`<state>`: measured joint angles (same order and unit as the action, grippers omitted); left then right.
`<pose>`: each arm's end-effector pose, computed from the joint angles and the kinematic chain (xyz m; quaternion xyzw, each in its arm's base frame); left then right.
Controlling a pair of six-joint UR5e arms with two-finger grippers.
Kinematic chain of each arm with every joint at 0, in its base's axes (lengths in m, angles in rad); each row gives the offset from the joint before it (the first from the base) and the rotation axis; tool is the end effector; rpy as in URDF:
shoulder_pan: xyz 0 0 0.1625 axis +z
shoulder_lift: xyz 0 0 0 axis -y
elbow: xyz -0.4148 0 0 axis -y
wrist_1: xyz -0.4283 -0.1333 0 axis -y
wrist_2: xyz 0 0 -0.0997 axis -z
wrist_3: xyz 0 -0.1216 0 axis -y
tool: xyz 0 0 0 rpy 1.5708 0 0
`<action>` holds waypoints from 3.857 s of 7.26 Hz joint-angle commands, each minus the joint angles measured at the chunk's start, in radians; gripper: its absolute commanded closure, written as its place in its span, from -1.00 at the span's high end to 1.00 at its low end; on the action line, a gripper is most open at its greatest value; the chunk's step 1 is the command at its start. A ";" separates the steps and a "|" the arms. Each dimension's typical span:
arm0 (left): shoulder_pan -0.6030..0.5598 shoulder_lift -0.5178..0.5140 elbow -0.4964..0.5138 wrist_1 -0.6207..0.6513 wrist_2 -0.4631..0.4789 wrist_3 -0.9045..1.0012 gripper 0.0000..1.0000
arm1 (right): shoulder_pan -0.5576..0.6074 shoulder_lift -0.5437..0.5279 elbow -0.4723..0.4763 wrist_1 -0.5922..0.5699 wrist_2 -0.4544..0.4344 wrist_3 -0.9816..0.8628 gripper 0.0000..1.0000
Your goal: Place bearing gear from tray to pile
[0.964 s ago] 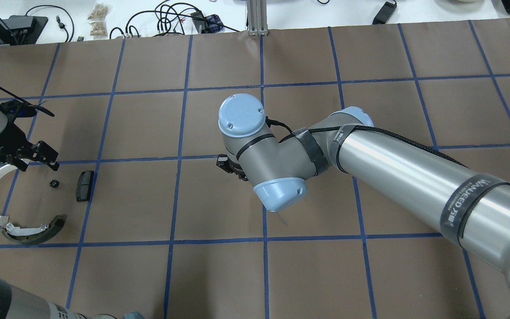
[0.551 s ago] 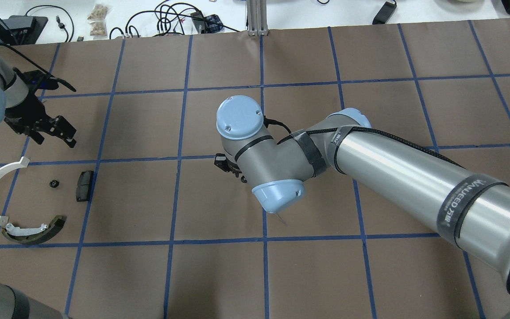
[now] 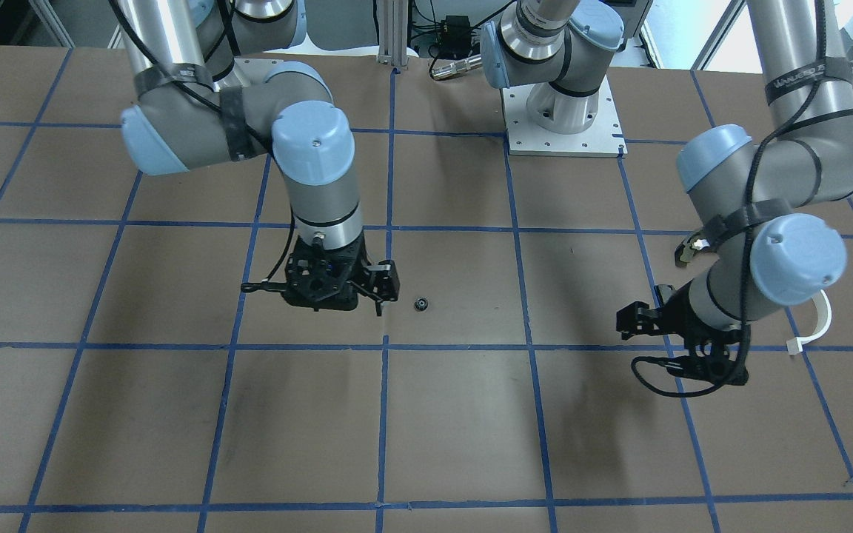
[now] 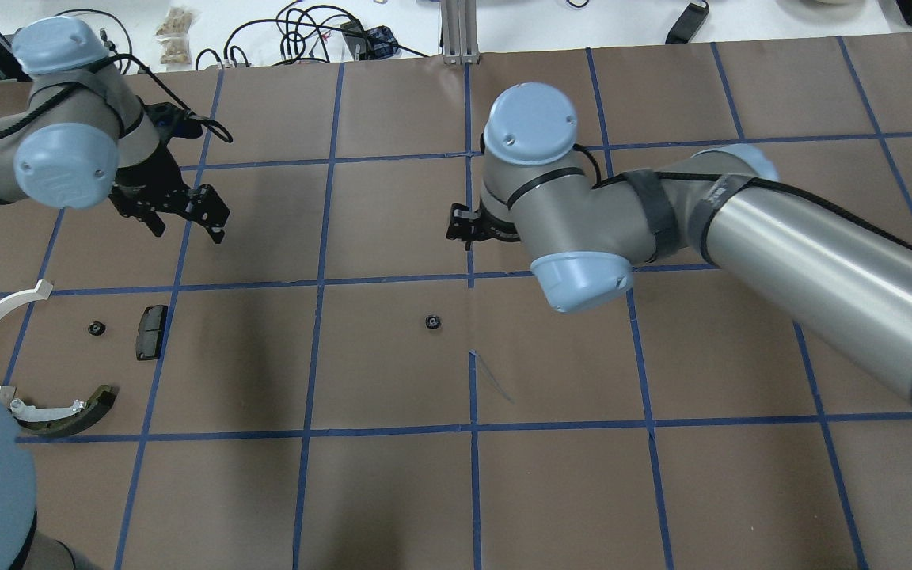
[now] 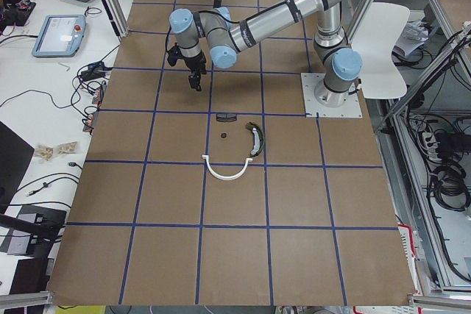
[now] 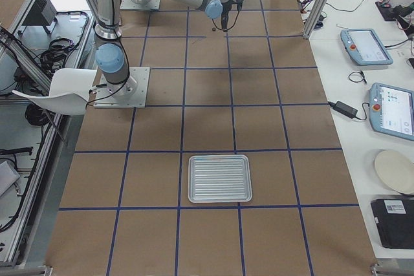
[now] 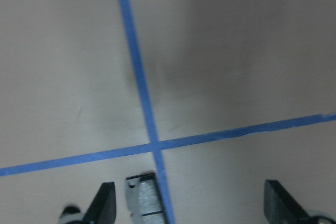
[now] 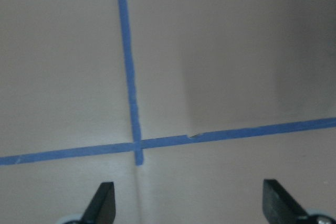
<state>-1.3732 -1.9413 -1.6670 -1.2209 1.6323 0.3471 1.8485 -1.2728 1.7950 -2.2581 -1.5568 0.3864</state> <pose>-0.0021 -0.6302 0.2243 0.0763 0.9949 0.0644 0.0139 0.2974 -0.5509 0.2418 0.0536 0.9951 -0.0757 0.0335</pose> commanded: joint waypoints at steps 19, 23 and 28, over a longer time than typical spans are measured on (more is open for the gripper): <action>-0.514 -0.061 -0.238 0.396 -0.114 -0.520 -1.00 | -0.238 -0.250 -0.310 0.759 -0.009 -0.362 1.00; -0.271 0.010 -0.004 0.016 -0.109 -0.317 -1.00 | -0.242 -0.255 -0.310 0.735 0.000 -0.353 1.00; 0.390 -0.014 -0.011 -0.072 -0.095 0.305 -1.00 | -0.242 -0.258 -0.309 0.718 0.008 -0.351 1.00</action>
<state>-1.1657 -1.9358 -1.6563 -1.2993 1.5360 0.4919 1.6059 -1.5305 1.4853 -1.5350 -1.5503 0.0352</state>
